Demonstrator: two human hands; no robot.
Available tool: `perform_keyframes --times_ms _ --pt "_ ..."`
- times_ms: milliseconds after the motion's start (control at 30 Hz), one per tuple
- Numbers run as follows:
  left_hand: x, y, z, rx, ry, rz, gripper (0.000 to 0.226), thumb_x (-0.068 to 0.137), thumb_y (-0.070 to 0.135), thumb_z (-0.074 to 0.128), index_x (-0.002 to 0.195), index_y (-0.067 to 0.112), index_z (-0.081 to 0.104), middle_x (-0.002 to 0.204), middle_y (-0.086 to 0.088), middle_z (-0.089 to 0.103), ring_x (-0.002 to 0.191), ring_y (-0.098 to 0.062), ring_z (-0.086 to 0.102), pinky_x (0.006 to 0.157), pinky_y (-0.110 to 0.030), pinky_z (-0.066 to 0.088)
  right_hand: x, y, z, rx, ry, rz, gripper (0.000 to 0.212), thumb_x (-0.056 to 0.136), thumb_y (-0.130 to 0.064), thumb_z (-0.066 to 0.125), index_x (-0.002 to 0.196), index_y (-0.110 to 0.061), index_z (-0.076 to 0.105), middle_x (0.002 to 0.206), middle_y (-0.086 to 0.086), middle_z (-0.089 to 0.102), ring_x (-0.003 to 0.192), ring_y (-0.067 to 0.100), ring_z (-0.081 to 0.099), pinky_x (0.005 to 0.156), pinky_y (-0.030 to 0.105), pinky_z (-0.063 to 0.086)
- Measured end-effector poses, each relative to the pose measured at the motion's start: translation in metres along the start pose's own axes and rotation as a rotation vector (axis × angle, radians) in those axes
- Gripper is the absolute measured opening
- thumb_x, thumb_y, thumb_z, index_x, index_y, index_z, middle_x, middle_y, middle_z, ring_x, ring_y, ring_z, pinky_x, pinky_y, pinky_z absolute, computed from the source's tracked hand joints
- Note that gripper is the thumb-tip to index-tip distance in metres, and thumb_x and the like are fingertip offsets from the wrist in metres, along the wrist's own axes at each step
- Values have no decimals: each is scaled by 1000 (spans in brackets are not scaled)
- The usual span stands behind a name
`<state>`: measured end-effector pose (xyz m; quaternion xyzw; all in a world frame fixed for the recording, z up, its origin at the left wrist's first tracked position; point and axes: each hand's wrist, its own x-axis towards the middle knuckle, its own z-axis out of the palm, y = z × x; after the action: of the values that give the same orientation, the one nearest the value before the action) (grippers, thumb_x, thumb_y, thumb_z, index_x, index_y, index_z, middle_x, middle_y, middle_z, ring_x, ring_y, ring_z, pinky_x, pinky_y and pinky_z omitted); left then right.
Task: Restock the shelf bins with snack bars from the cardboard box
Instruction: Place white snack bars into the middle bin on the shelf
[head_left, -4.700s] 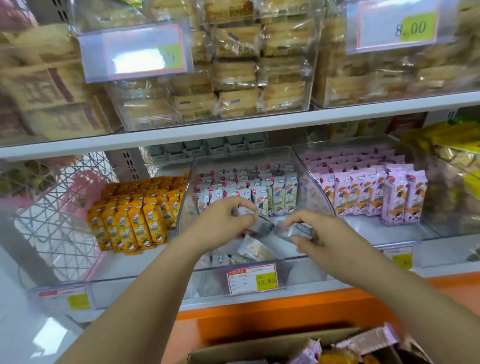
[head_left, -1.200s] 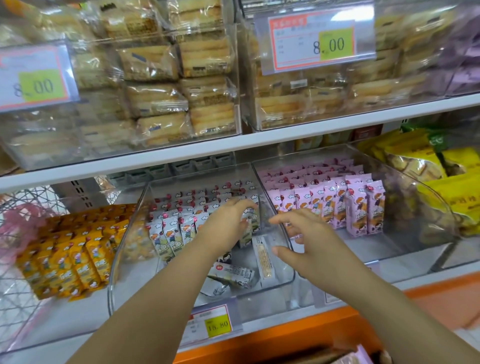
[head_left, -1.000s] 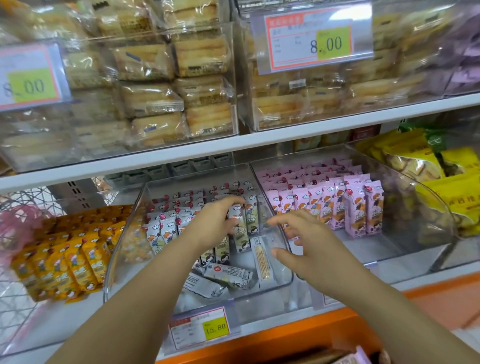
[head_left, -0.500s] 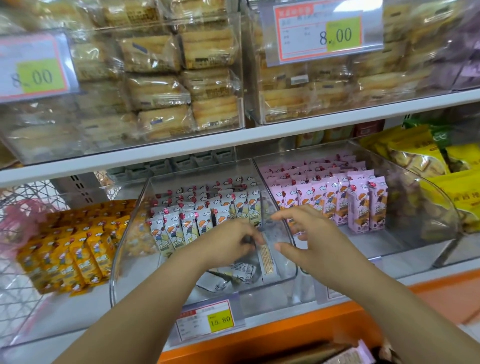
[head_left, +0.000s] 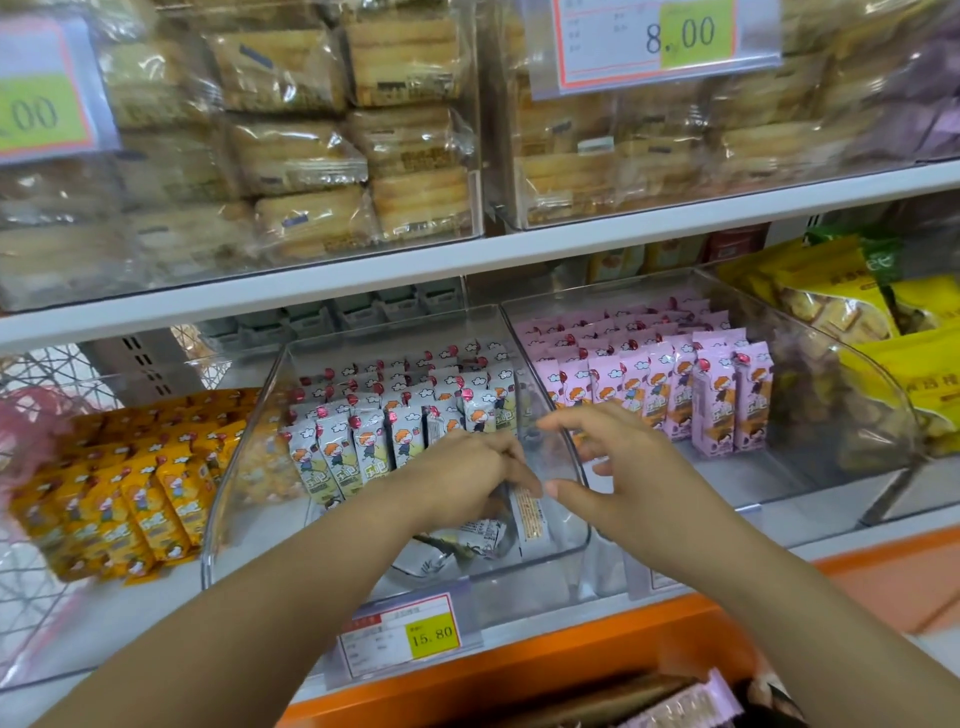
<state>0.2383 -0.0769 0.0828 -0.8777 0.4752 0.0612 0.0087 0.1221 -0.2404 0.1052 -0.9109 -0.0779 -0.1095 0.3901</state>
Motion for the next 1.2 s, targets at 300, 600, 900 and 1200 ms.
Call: perform_keyframes --times_ms 300,600,900,1200 --pt "0 -5 4 188 12 89 47 89 34 63 133 38 48 114 10 47 113 -13 43 100 -32 25 1 1 0 -22 -4 12 42 84 -32 67 120 -45 48 115 -26 43 100 -13 45 81 6 38" --pt "-3 -11 -11 -276 98 -56 30 93 15 54 122 24 49 104 10 51 86 -3 53 70 -21 40 -1 -3 -1 3 -21 -6 44 85 -26 68 106 -55 42 116 -25 44 101 -11 47 88 14 41" --pt "0 -10 -5 -451 269 -106 31 86 27 67 113 25 53 93 14 55 79 0 54 70 -23 42 -1 -2 -1 2 -16 6 43 84 -28 68 116 -47 46 117 -24 43 100 -12 46 85 9 40" --pt "5 -17 -14 -323 479 -267 52 95 20 56 142 27 37 123 -8 57 64 -2 51 74 -25 43 -1 -3 -1 -14 -28 8 45 85 -30 67 113 -53 40 118 -26 41 101 -13 45 86 10 40"
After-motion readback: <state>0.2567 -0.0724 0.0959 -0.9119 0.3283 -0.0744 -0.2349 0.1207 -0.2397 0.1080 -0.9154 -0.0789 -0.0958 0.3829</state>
